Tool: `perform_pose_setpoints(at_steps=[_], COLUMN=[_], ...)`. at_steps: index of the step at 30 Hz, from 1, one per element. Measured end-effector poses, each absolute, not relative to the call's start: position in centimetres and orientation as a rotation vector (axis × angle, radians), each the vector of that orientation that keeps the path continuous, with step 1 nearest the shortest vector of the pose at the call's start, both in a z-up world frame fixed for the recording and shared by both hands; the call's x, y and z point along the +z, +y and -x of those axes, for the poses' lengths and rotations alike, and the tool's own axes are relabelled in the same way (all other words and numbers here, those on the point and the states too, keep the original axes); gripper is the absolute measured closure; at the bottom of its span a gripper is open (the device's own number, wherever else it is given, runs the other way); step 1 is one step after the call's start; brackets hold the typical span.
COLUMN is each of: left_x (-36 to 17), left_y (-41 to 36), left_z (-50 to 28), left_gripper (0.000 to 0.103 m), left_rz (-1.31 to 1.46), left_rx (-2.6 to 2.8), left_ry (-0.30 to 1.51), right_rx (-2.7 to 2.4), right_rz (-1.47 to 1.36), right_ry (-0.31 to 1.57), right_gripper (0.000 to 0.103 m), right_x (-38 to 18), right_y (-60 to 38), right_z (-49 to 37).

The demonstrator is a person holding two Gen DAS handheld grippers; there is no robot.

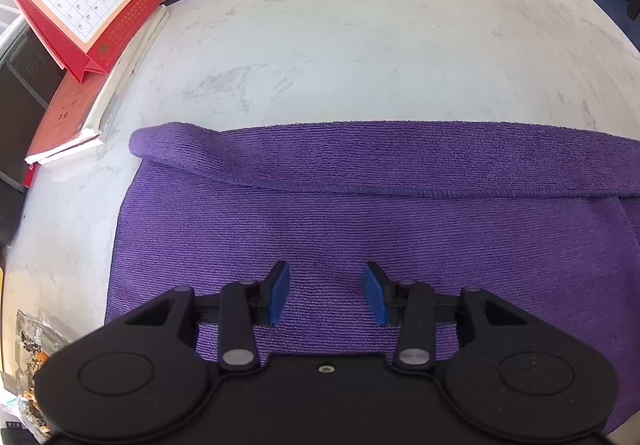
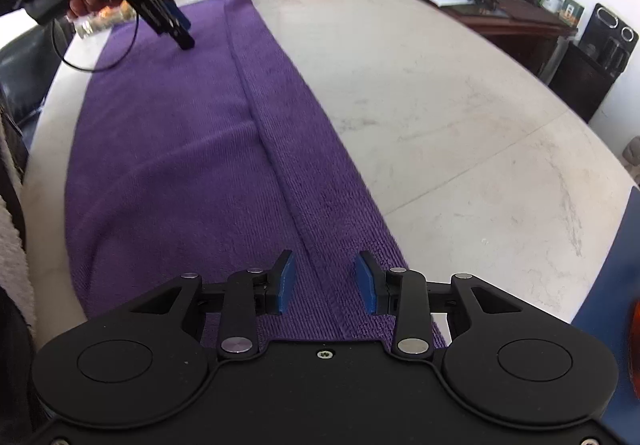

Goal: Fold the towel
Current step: 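Pinch the towel edge with the right gripper and smooth it flat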

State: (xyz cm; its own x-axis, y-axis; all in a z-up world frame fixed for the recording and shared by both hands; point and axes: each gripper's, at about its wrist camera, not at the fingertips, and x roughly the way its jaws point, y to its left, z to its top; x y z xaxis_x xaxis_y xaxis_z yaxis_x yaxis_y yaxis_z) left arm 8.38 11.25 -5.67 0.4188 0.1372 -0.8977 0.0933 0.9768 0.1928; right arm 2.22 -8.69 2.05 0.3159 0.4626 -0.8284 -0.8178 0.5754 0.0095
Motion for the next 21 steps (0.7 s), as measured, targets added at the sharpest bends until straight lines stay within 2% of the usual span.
perform_pose_setpoints(at_steps=[2, 4, 14, 21], left_x=[-5.7, -5.6, -5.7, -5.8], left_y=[11.3, 11.3, 11.4, 11.5], left_z=[-8.4, -8.5, -9.0, -9.3], left_gripper=[0.064, 0.064, 0.064, 0.064], left_rz=[-0.225, -0.228, -0.242, -0.248], left_rx=[0.027, 0.026, 0.013, 0.007], left_ry=[1.141, 1.143, 1.159, 1.171], right_rx=[0.881, 0.852, 0.707, 0.646], right_rz=[0.455, 0.456, 0.434, 0.451], right_ry=[0.91, 0.922, 0.853, 0.826], right_gripper=[0.076, 0.1, 0.101, 0.101], right_x=[2.1, 2.3, 3.6, 1.5], right_y=[-8.8, -9.0, -10.5, -11.1], right_z=[-2.5, -3.0, -5.7, -9.3])
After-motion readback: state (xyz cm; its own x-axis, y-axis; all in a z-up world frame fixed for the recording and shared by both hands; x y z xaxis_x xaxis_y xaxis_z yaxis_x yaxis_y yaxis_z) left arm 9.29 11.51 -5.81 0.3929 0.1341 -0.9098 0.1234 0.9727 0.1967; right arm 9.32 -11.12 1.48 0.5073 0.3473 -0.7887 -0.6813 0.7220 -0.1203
